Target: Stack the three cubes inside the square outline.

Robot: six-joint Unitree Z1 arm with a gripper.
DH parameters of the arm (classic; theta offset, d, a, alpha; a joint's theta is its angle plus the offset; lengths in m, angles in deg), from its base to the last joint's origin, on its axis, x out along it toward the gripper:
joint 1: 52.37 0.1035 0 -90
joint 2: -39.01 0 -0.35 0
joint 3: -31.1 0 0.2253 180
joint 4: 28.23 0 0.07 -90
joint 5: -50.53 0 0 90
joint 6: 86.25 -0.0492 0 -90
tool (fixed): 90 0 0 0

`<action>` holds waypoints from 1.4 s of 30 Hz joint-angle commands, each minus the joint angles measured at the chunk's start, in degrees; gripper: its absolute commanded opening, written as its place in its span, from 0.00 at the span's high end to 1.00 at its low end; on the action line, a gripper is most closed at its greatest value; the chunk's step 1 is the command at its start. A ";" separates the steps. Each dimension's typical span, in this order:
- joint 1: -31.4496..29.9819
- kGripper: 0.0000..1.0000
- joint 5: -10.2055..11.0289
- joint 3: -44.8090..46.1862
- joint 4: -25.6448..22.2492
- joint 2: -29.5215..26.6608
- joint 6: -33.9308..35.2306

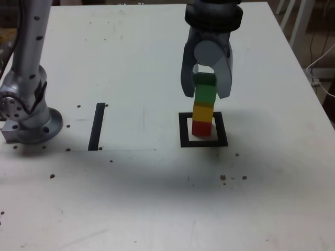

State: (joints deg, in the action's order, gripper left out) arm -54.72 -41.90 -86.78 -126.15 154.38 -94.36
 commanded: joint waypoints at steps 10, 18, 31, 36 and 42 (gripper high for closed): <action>0.97 0.65 -0.23 1.53 1.58 0.79 -0.73; 1.12 0.04 -0.24 2.08 1.95 0.57 -1.38; 1.12 0.01 1.92 5.40 1.42 -5.91 -0.29; 1.12 0.01 4.25 9.57 0.71 -11.58 2.02; 1.49 0.00 6.25 16.23 0.05 -18.70 4.07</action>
State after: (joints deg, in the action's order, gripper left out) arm -53.44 -35.85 -71.36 -125.99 136.98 -90.55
